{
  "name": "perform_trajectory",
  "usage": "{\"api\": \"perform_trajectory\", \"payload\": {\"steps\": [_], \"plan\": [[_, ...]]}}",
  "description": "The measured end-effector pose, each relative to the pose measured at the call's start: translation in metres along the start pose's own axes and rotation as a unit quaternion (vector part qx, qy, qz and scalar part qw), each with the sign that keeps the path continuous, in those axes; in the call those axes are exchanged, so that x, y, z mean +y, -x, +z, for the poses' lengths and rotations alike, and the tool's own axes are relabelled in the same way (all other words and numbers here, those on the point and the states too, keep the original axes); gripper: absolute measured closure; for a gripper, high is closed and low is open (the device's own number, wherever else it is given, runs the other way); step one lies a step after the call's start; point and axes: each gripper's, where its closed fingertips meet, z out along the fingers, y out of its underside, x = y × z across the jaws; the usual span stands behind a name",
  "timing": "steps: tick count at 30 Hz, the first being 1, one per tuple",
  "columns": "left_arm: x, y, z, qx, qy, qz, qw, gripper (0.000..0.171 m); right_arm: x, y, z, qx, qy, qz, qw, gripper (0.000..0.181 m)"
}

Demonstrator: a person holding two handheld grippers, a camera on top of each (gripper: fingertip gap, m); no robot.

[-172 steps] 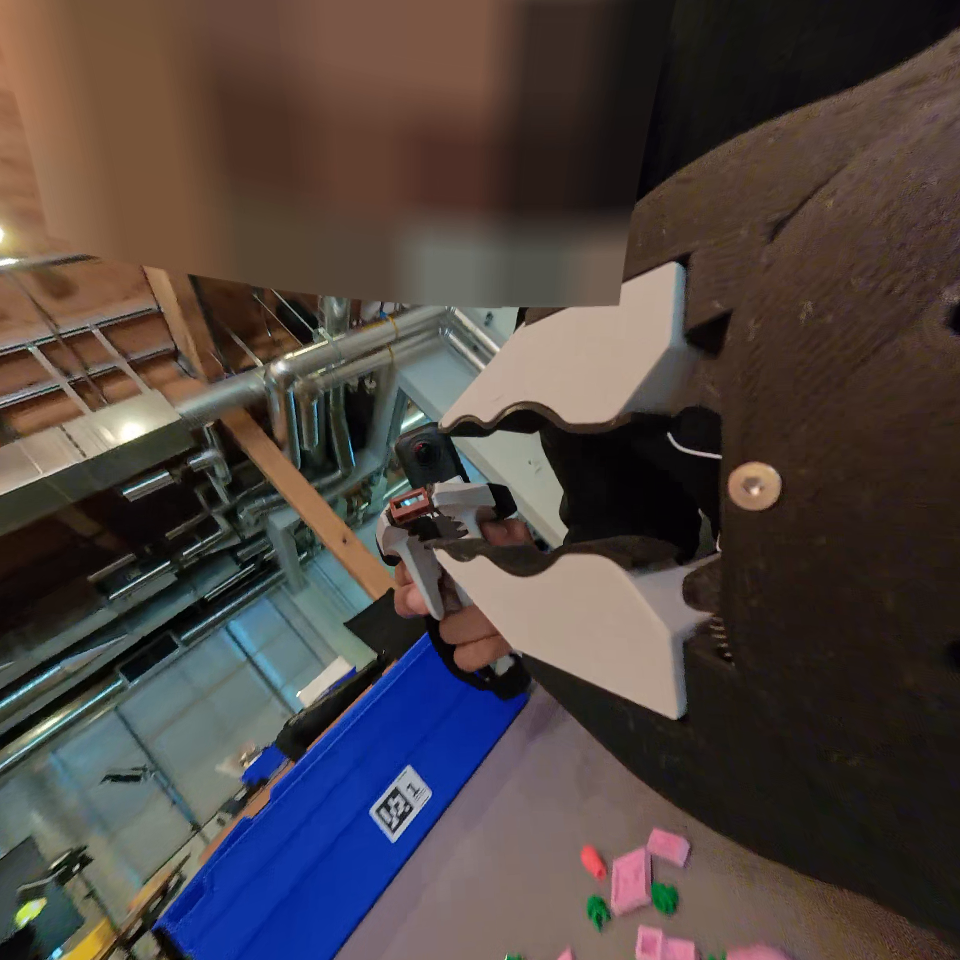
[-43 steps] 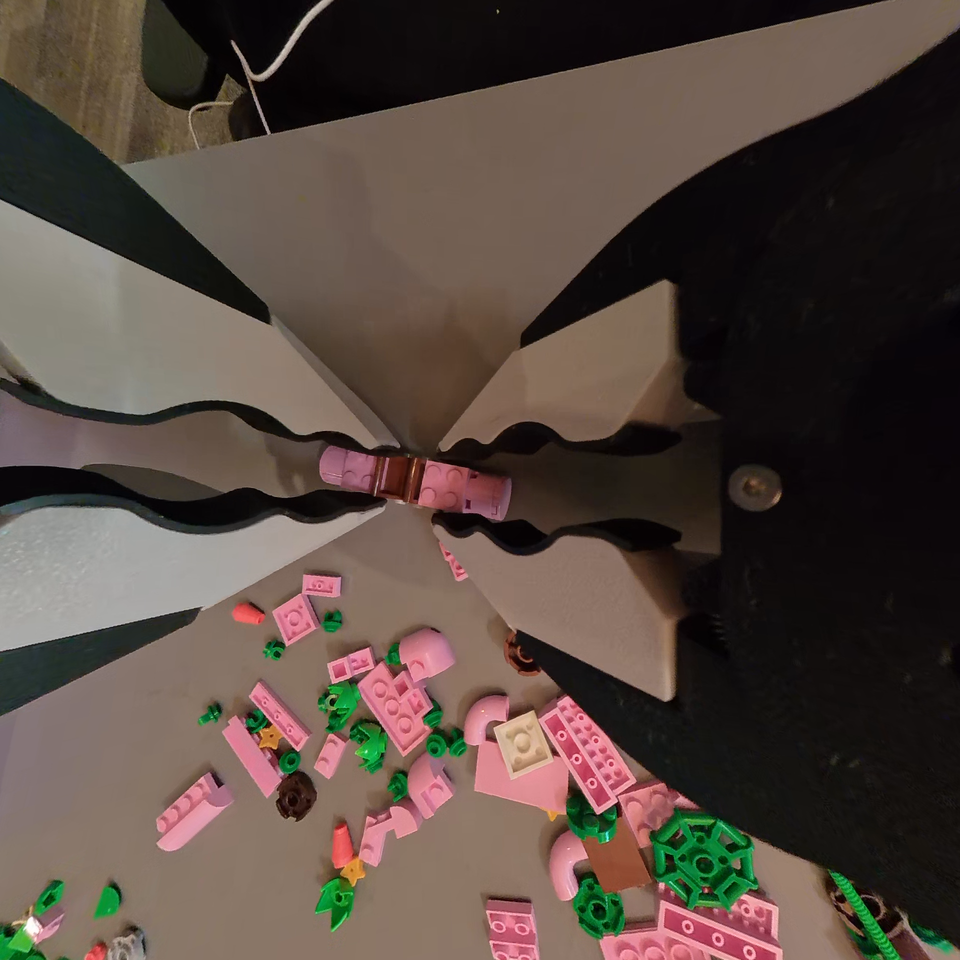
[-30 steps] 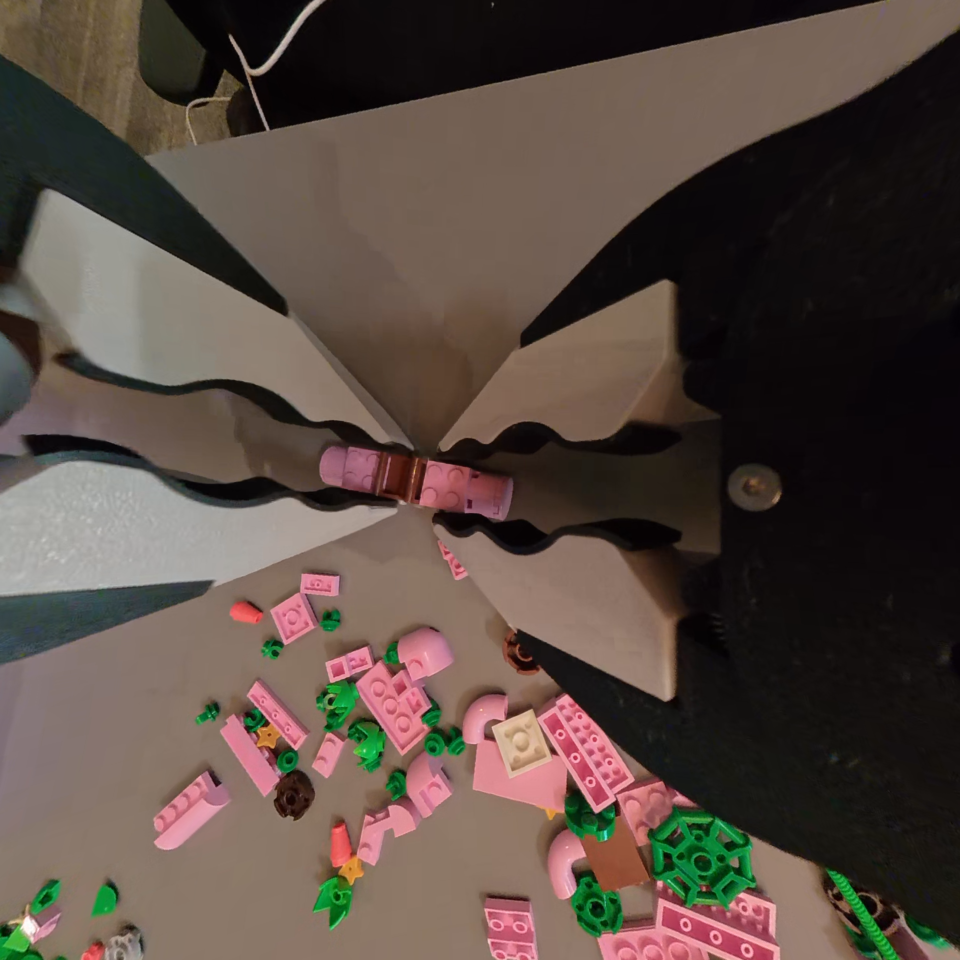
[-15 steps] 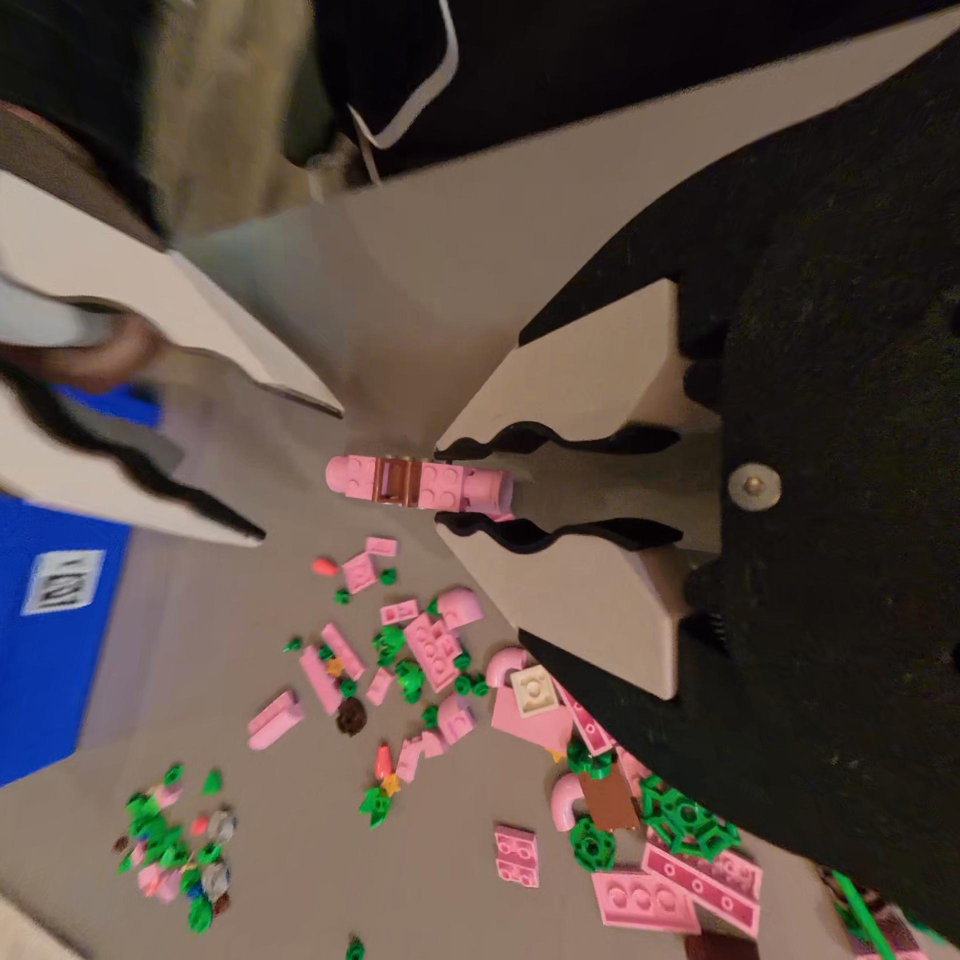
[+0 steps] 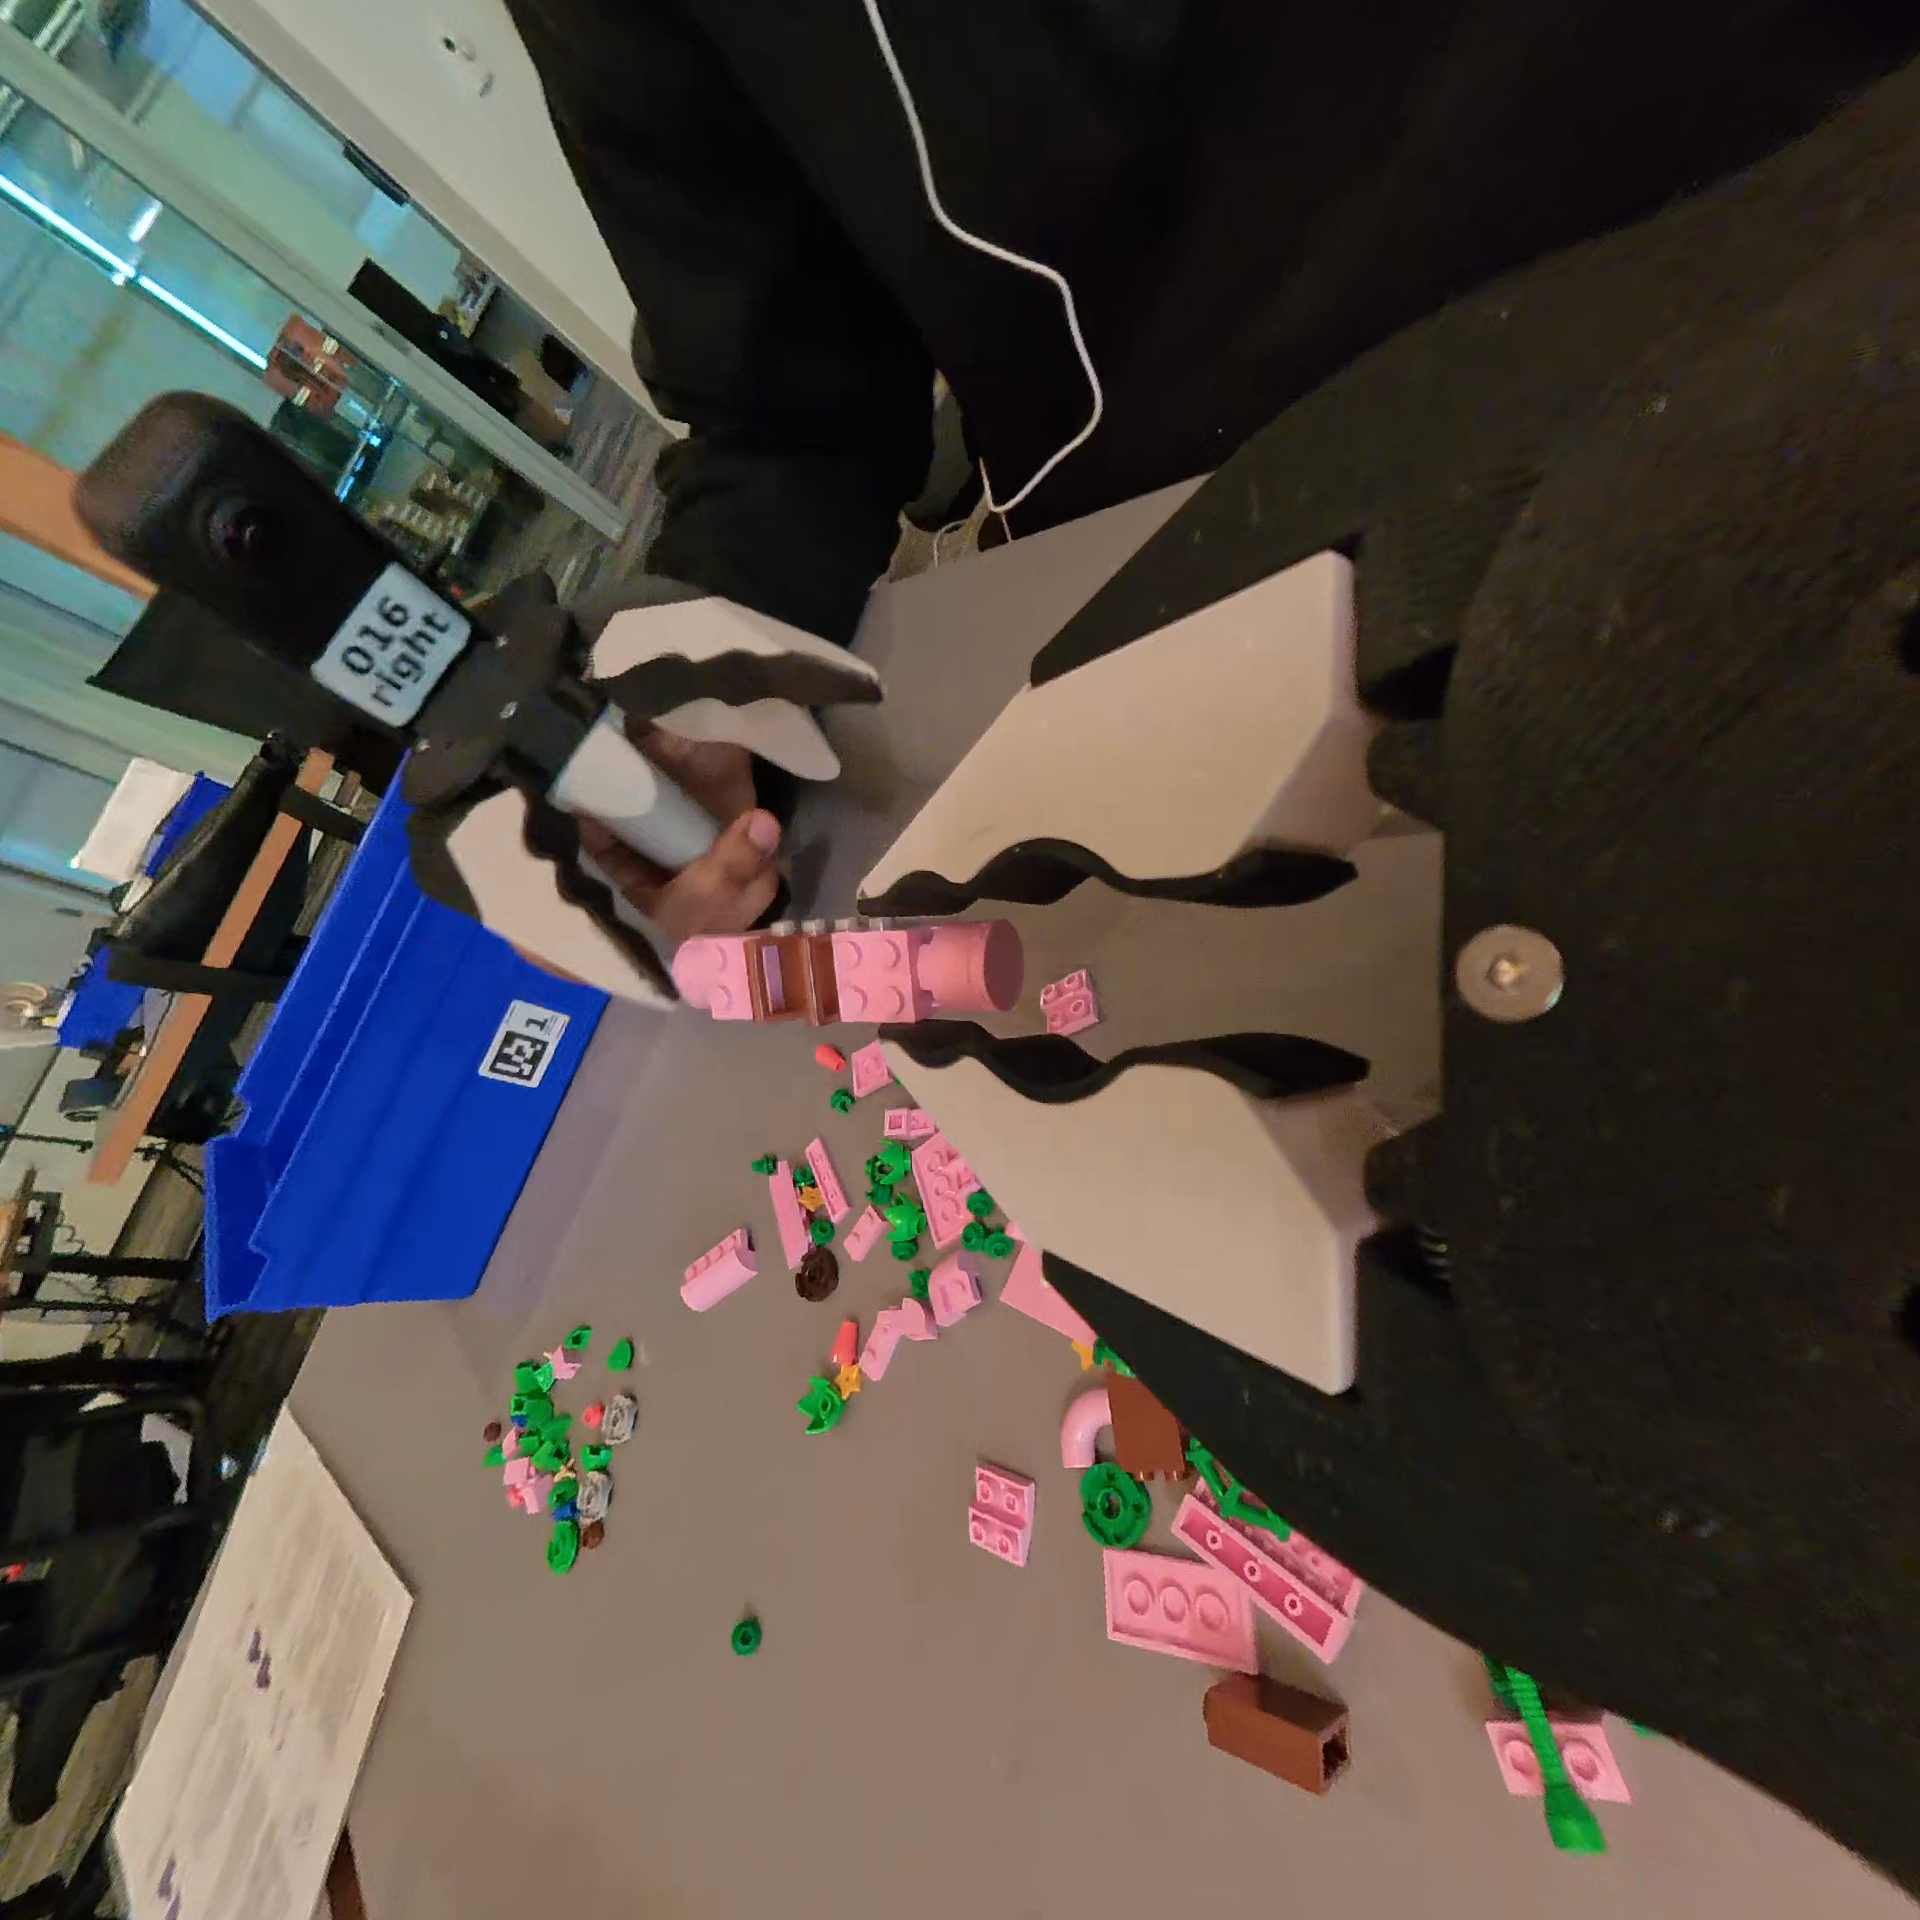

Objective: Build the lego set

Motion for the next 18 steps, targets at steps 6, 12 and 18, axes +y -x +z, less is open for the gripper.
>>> {"api": "perform_trajectory", "payload": {"steps": [6, 12, 18], "plan": [[0.009, -0.008, 0.007, 0.038, 0.013, -0.003, 0.999, 0.153, 0.019, 0.004, 0.003, 0.016, 0.019, -0.02, 0.999, 0.111], [0.019, -0.013, 0.013, 0.067, 0.036, -0.025, 0.997, 0.153, 0.027, 0.013, 0.007, 0.02, 0.055, -0.085, 0.995, 0.119], [0.027, -0.02, 0.02, 0.095, 0.054, -0.069, 0.992, 0.153, 0.03, 0.019, 0.011, 0.029, 0.065, -0.143, 0.987, 0.133]]}}
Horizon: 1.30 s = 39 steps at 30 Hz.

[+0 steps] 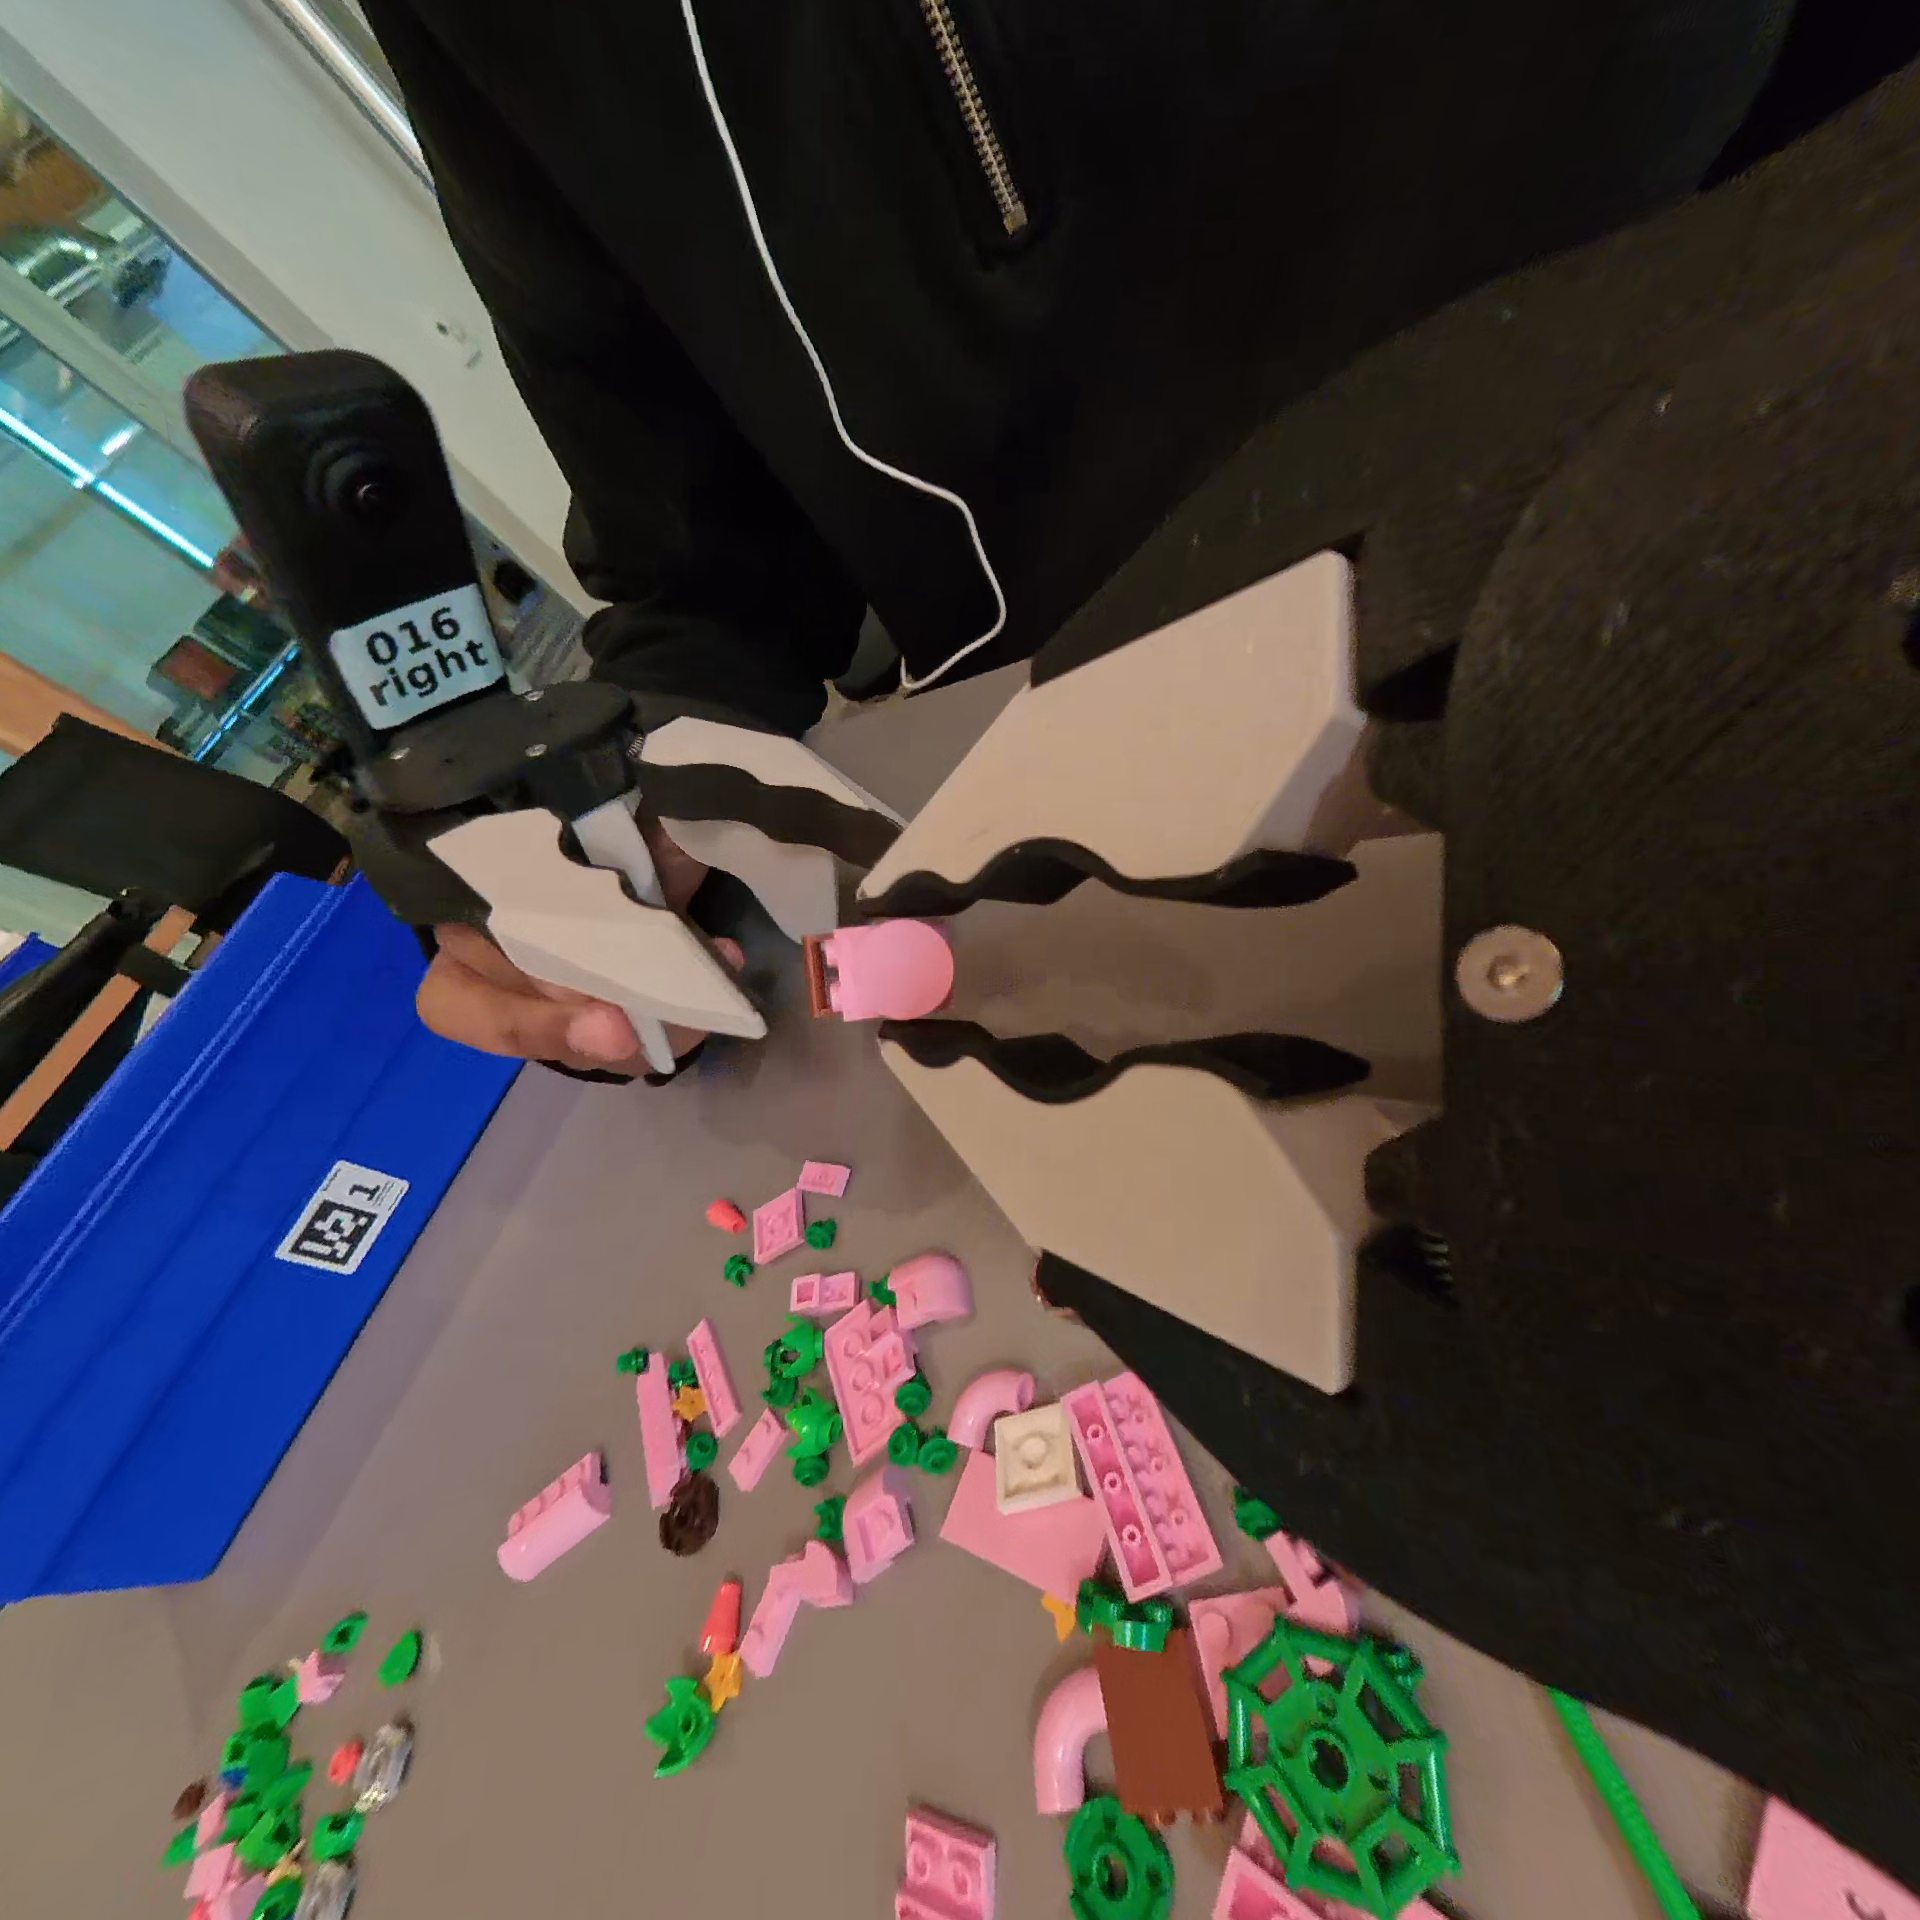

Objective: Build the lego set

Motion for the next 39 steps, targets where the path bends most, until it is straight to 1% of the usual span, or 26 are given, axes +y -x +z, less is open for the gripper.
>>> {"api": "perform_trajectory", "payload": {"steps": [4, 9, 13, 21, 24, 25, 26, 27, 28, 29, 31, 34, 37, 39], "plan": [[0.0, -0.004, 0.0, 0.02, -0.001, -0.02, 1.0, 0.153, 0.002, 0.002, 0.001, 0.01, 0.015, -0.039, 0.999, 0.138], [0.0, -0.004, -0.001, 0.031, -0.005, -0.035, 0.999, 0.153, -0.002, 0.003, -0.001, 0.014, 0.008, -0.06, 0.998, 0.149], [0.001, -0.005, 0.0, 0.037, -0.003, -0.037, 0.999, 0.153, -0.002, 0.004, -0.001, 0.011, 0.008, -0.069, 0.998, 0.15], [0.005, -0.009, 0.004, 0.04, 0.012, -0.023, 0.999, 0.153, -0.004, 0.007, -0.005, -0.012, 0.026, -0.046, 0.999, 0.155], [0.0, -0.013, 0.002, 0.041, -0.001, -0.003, 0.999, 0.152, -0.009, 0.005, -0.007, -0.004, 0.002, -0.038, 0.999, 0.155], [-0.005, -0.014, 0.001, 0.037, -0.013, 0.006, 0.999, 0.153, -0.015, 0.003, -0.008, 0.002, -0.02, -0.02, 1.0, 0.155], [-0.007, -0.011, -0.001, 0.017, -0.014, 0.016, 1.0, 0.153, -0.024, 0.001, -0.011, -0.001, -0.05, 0.01, 0.999, 0.15], [-0.005, -0.005, -0.002, -0.008, -0.005, 0.029, 1.0, 0.153, -0.03, -0.002, -0.014, -0.011, -0.073, 0.052, 0.996, 0.137], [-0.003, -0.002, -0.003, -0.024, 0.003, 0.037, 0.999, 0.153, -0.032, -0.005, -0.015, -0.025, -0.082, 0.096, 0.992, 0.126], [-0.003, -0.001, -0.003, -0.027, 0.005, 0.037, 0.999, 0.153, -0.031, -0.008, -0.016, -0.041, -0.084, 0.13, 0.987, 0.119], [-0.005, -0.003, -0.002, -0.012, -0.005, 0.021, 1.0, 0.153, -0.023, -0.015, -0.016, -0.047, -0.08, 0.174, 0.98, 0.113], [-0.008, -0.003, -0.003, -0.002, -0.023, 0.002, 1.0, 0.153, -0.011, -0.019, -0.014, -0.049, -0.064, 0.204, 0.976, 0.115], [-0.015, -0.008, -0.006, 0.017, -0.048, -0.003, 0.999, 0.153, -0.009, -0.015, -0.011, -0.071, -0.058, 0.231, 0.969, 0.121], [-0.019, -0.012, -0.007, 0.027, -0.06, 0.008, 0.998, 0.153, -0.008, -0.011, -0.009, -0.088, -0.053, 0.248, 0.963, 0.131]]}}
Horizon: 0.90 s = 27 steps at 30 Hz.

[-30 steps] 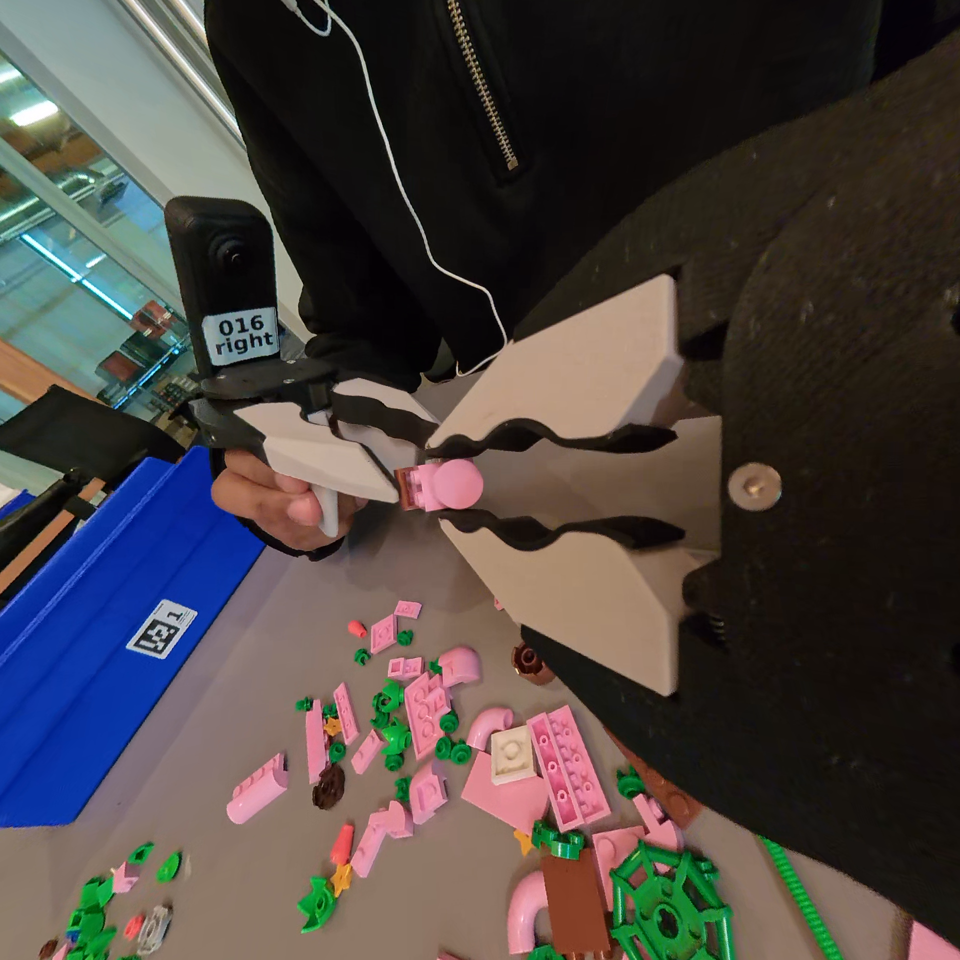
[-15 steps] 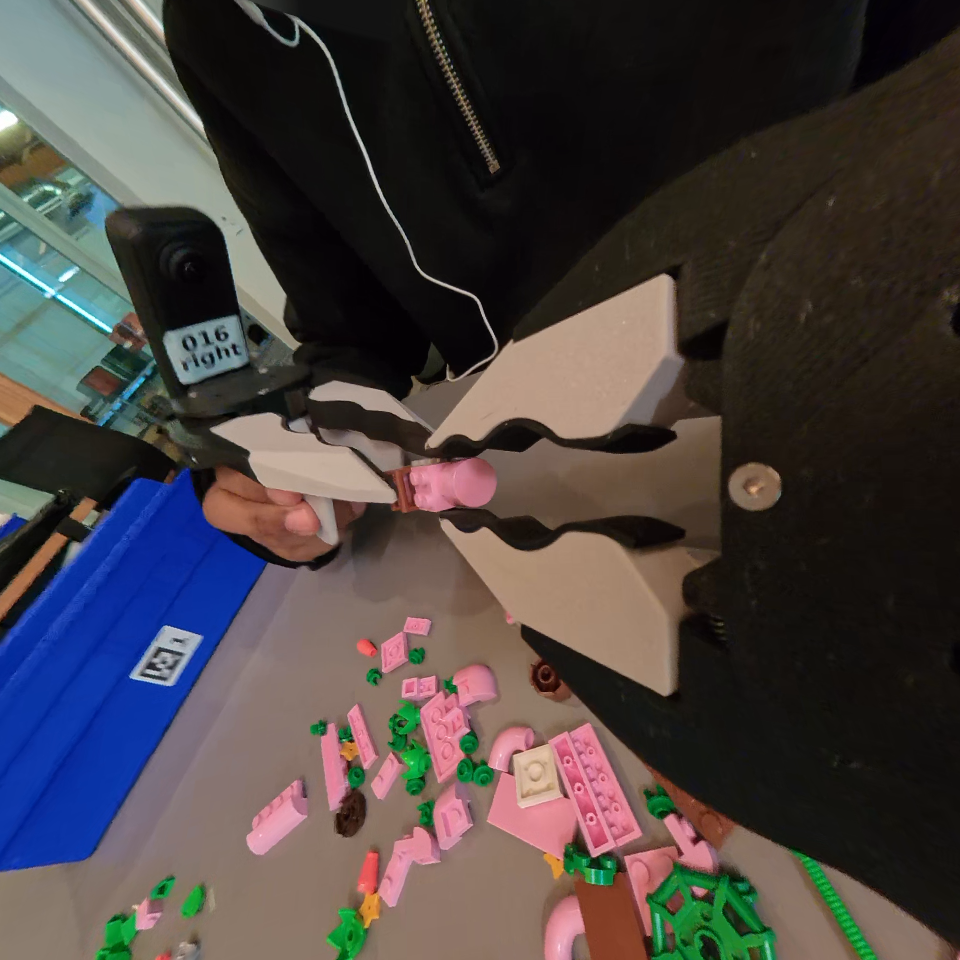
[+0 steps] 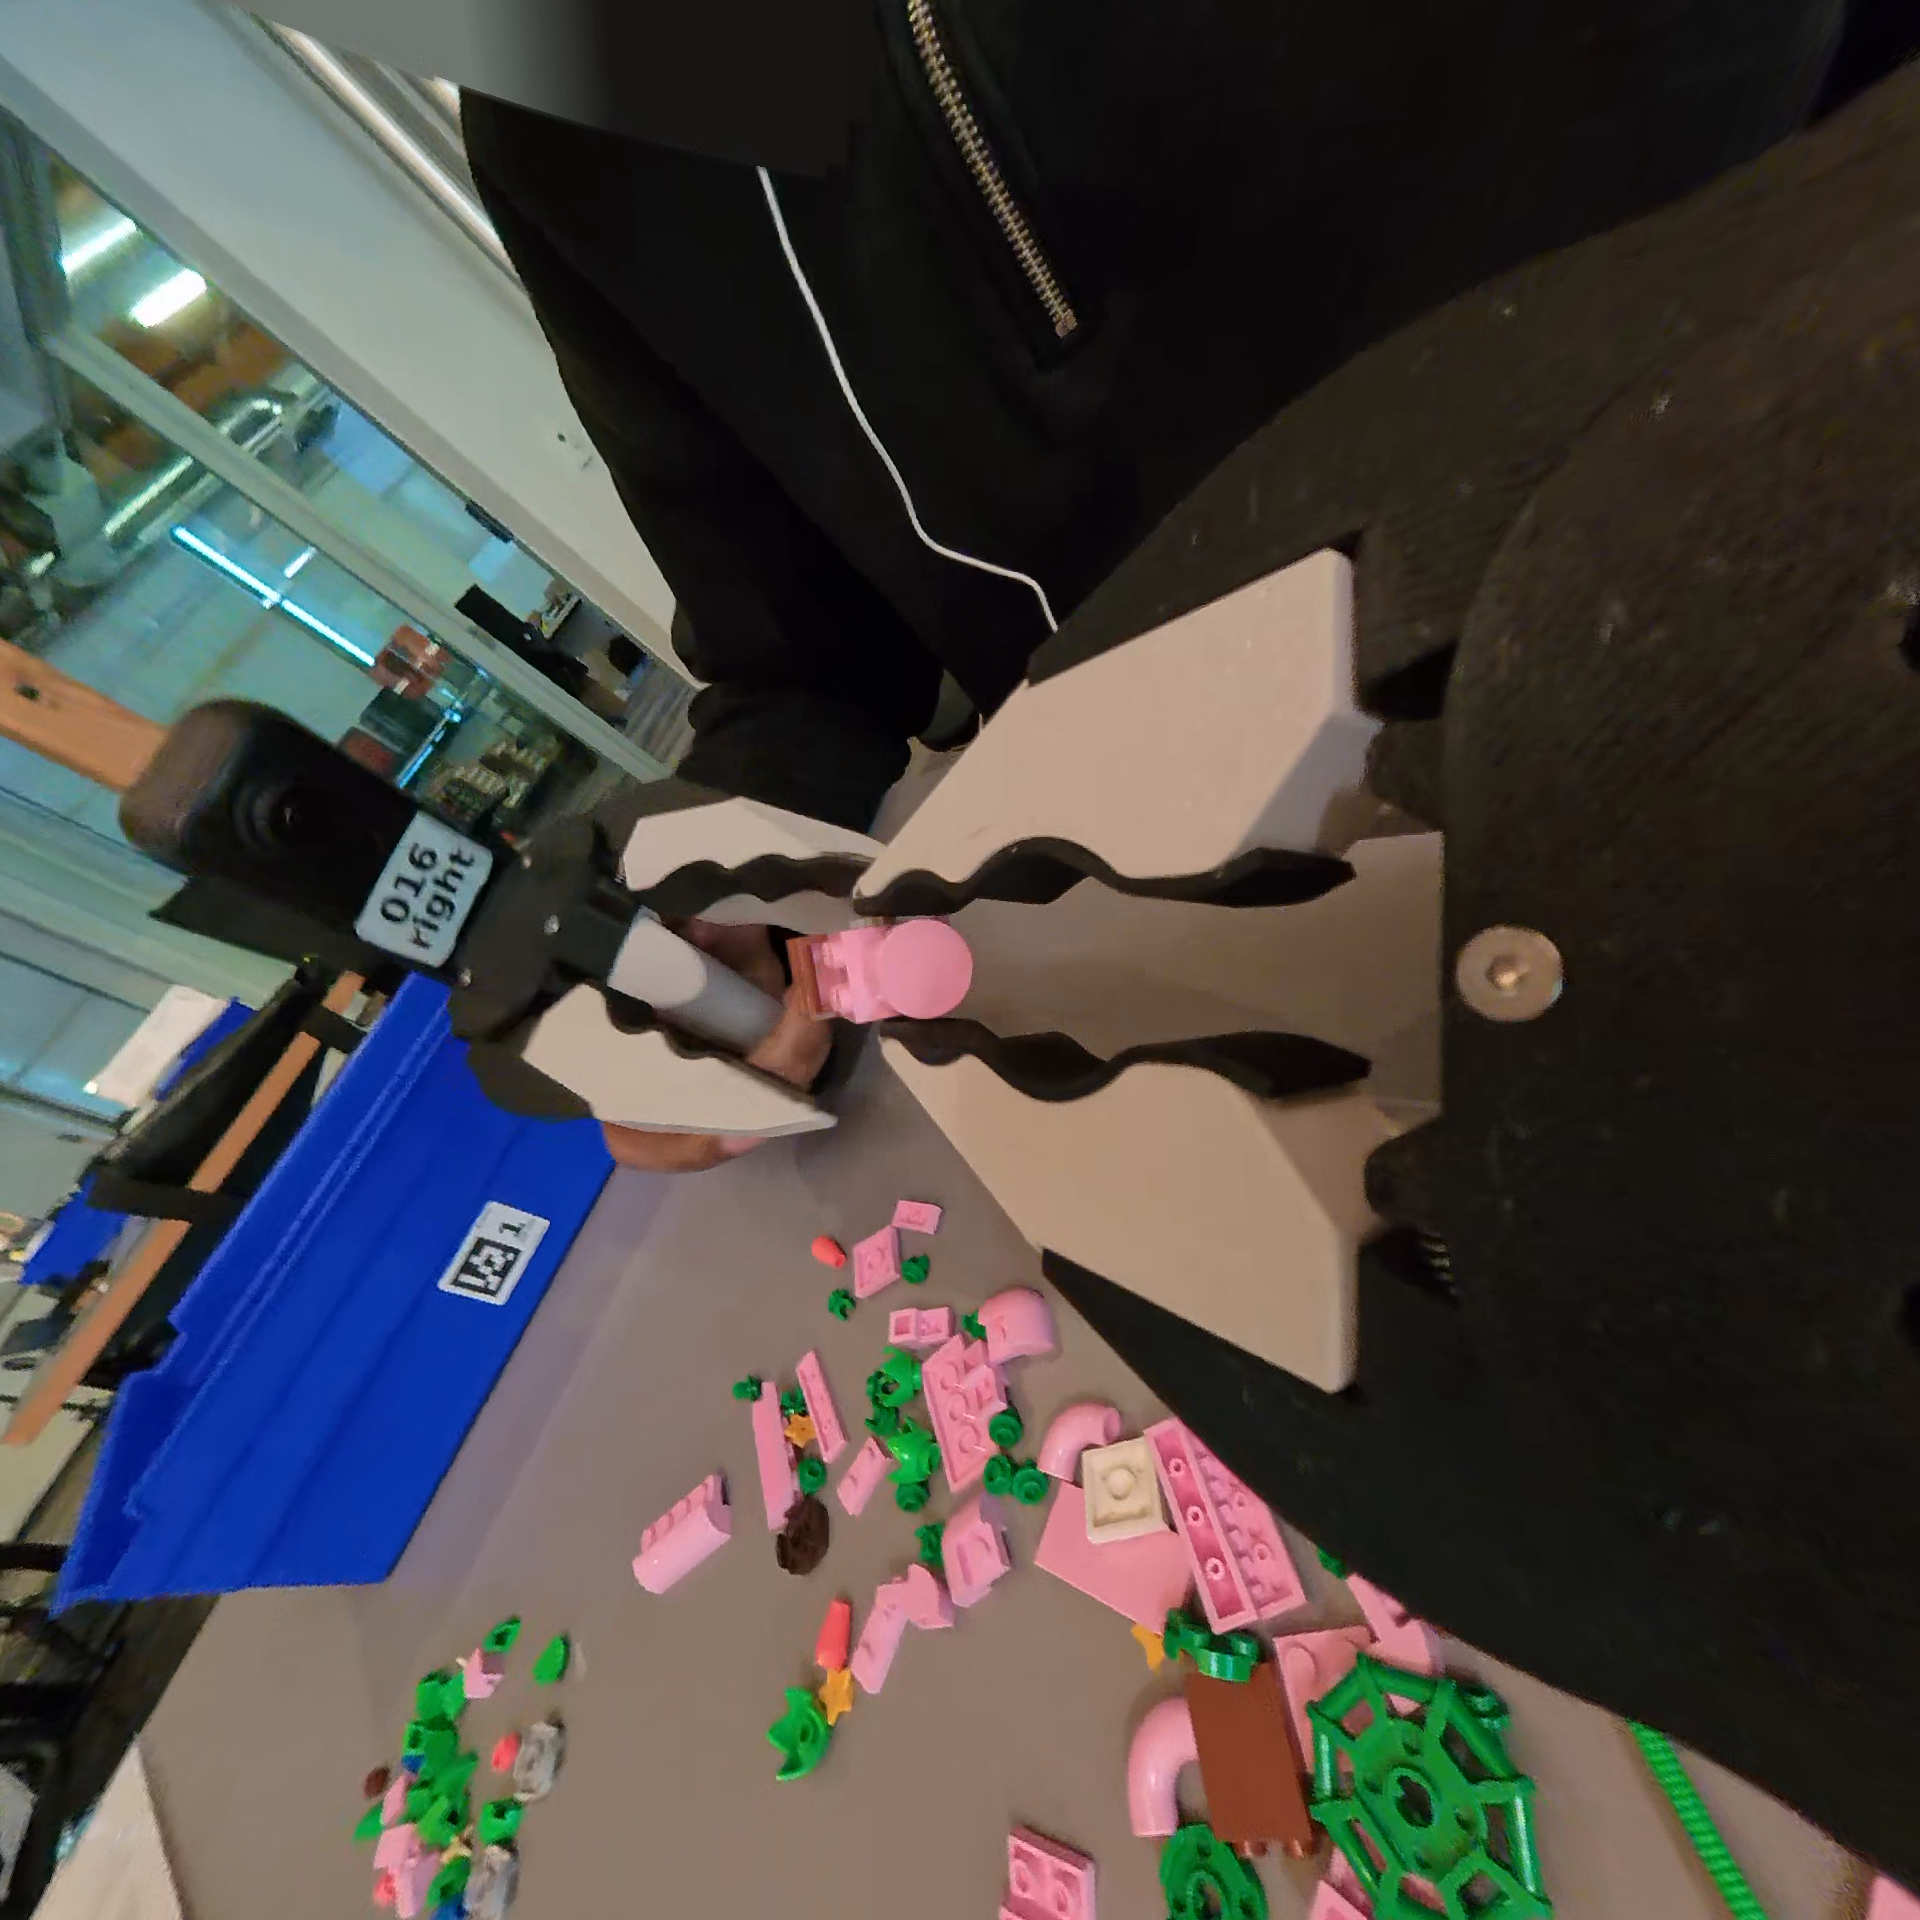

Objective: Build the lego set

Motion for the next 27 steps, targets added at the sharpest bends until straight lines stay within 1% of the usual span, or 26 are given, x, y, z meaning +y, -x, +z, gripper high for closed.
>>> {"api": "perform_trajectory", "payload": {"steps": [3, 5, 7, 8, 9, 10, 11, 13, 16, 17, 19, 22, 23, 24, 26, 27], "plan": [[-0.002, -0.005, 0.001, 0.002, -0.006, 0.024, 1.0, 0.153, -0.003, 0.009, 0.001, -0.044, -0.01, 0.042, 0.998, 0.143], [-0.005, -0.01, 0.002, 0.008, -0.012, 0.046, 0.999, 0.154, -0.008, 0.012, -0.002, -0.069, -0.028, 0.076, 0.994, 0.161], [-0.007, -0.006, 0.002, -0.017, -0.023, 0.074, 0.997, 0.154, -0.009, 0.008, -0.004, -0.067, -0.033, 0.082, 0.994, 0.163], [-0.008, -0.003, 0.002, -0.035, -0.025, 0.088, 0.995, 0.148, -0.009, 0.005, -0.006, -0.054, -0.03, 0.067, 0.996, 0.163], [-0.009, 0.001, 0.002, -0.052, -0.024, 0.094, 0.994, 0.136, -0.009, 0.001, -0.007, -0.031, -0.028, 0.041, 0.998, 0.163], [-0.009, 0.004, 0.002, -0.062, -0.023, 0.091, 0.994, 0.127, -0.01, -0.004, -0.008, -0.001, -0.027, 0.005, 1.0, 0.163], [-0.009, 0.005, 0.002, -0.061, -0.026, 0.08, 0.995, 0.123, -0.012, -0.007, -0.01, 0.03, -0.022, -0.038, 0.999, 0.163], [-0.011, 0.003, 0.001, -0.035, -0.041, 0.042, 0.998, 0.121, -0.012, -0.009, -0.011, 0.079, -0.001, -0.132, 0.988, 0.163], [-0.014, 0.003, -0.002, 0.015, -0.067, -0.038, 0.997, 0.124, -0.01, -0.007, -0.009, 0.134, 0.034, -0.269, 0.953, 0.163], [-0.015, 0.003, -0.003, 0.03, -0.073, -0.061, 0.995, 0.129, -0.01, -0.006, -0.007, 0.15, 0.042, -0.306, 0.939, 0.163], [-0.012, 0.004, -0.003, 0.05, -0.067, -0.09, 0.992, 0.142, -0.008, -0.005, -0.004, 0.174, 0.058, -0.366, 0.912, 0.162], [-0.007, 0.005, -0.001, 0.045, -0.053, -0.082, 0.994, 0.15, -0.005, -0.005, -0.001, 0.2, 0.082, -0.431, 0.876, 0.162], [-0.006, 0.006, -0.001, 0.04, -0.049, -0.077, 0.995, 0.151, -0.004, -0.006, -0.001, 0.207, 0.086, -0.445, 0.867, 0.163], [-0.006, 0.006, -0.002, 0.036, -0.046, -0.071, 0.996, 0.151, -0.004, -0.007, -0.001, 0.212, 0.086, -0.452, 0.862, 0.163], [-0.009, 0.005, -0.003, 0.026, -0.048, -0.048, 0.997, 0.151, -0.009, -0.009, -0.003, 0.227, 0.068, -0.445, 0.864, 0.163], [-0.011, 0.005, -0.004, 0.017, -0.051, -0.03, 0.998, 0.151, -0.014, -0.011, -0.004, 0.237, 0.047, -0.433, 0.868, 0.154]]}}
